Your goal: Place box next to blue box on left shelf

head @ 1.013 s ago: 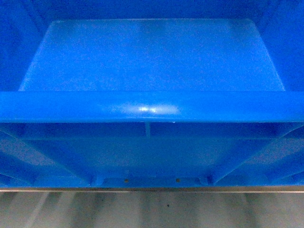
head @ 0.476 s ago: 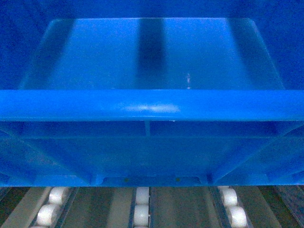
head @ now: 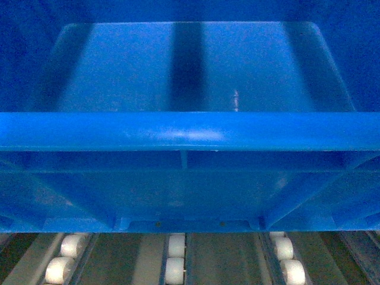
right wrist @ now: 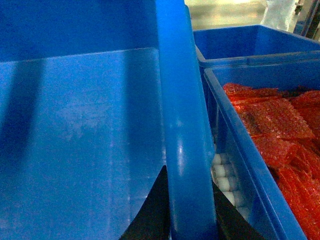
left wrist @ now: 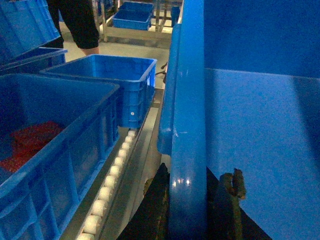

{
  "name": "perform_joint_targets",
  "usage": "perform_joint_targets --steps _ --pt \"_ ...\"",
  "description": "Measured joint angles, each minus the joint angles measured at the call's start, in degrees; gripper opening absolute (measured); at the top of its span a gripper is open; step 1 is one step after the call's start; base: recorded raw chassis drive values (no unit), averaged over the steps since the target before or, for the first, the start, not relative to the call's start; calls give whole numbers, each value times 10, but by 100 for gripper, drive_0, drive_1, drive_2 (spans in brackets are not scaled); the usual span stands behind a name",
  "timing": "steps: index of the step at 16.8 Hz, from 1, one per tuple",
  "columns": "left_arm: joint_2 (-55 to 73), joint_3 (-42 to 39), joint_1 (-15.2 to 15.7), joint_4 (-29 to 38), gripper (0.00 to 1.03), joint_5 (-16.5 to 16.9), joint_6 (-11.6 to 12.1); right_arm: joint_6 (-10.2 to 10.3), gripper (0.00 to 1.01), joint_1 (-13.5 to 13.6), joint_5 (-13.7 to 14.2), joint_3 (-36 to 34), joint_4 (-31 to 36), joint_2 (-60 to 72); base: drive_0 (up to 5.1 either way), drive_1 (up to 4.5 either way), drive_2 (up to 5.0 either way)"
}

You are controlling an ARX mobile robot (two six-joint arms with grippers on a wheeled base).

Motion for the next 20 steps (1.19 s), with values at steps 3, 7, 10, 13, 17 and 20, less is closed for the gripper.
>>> perform_joint_targets --steps 3,7,10,13,17,20 --pt "0 0 0 0 10 0 0 0 10 0 0 0 0 0 0 0 0" --pt "0 0 0 0 10 0 0 0 10 0 0 0 0 0 0 0 0" --pt "0 0 0 0 10 0 0 0 10 0 0 0 0 0 0 0 0" --pt "0 0 0 0 10 0 0 0 10 0 0 0 0 0 0 0 0" --pt "0 0 0 0 10 0 0 0 10 0 0 0 0 0 0 0 0" --pt "0 0 0 0 10 0 0 0 10 0 0 0 0 0 0 0 0"
